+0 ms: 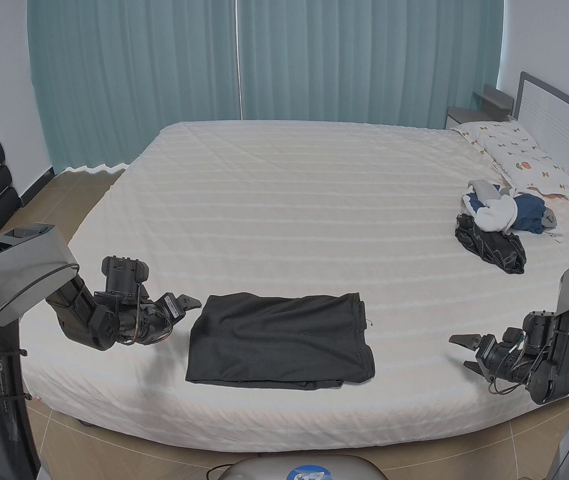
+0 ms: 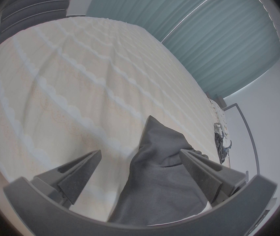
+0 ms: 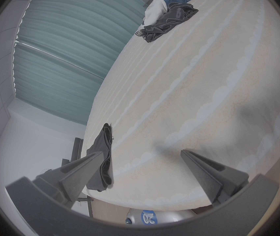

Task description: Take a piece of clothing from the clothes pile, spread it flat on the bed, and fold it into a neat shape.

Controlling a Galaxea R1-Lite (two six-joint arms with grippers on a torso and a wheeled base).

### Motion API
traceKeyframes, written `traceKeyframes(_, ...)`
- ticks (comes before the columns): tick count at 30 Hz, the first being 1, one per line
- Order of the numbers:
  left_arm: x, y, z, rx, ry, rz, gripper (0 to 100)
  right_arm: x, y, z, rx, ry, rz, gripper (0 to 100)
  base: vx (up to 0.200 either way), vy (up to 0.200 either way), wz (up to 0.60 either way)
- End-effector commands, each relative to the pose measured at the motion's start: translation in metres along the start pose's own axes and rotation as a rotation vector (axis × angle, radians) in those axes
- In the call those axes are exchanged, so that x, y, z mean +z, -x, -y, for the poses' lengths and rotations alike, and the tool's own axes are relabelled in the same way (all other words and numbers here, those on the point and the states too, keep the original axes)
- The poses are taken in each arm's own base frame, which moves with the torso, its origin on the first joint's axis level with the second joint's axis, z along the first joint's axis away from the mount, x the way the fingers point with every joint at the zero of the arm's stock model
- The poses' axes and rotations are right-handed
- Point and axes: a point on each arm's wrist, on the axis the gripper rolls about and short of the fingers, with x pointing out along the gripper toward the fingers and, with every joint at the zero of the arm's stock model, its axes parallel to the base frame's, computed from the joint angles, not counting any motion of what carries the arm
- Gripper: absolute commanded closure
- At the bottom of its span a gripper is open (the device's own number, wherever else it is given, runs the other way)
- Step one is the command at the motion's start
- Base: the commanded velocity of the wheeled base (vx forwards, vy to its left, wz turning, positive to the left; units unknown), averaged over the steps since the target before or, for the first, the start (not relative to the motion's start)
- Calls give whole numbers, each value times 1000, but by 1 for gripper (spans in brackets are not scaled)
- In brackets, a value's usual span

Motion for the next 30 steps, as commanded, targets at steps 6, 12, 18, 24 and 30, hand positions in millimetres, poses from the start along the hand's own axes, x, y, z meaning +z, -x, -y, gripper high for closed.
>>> traceKeyframes(6,8,4,-8,3,23,16,0,1,0,-1,6,5,6,0,0,200,0)
traceKeyframes(12,11,1,-8,7,20,29,0,0,0,0,5,4,5,0,0,167,0)
traceKeyframes(18,10,1,-7,4,33,29,0,1,0,0,6,7,6,0,0,0,0)
traceKeyframes(24,9,1,-5,-1,31,27,0,1,-1,0,7,7,5,0,133,0,0)
traceKeyframes(30,4,-4,9,-32,16,21,0,0,-1,-1,7,8,4,0,67,0,0)
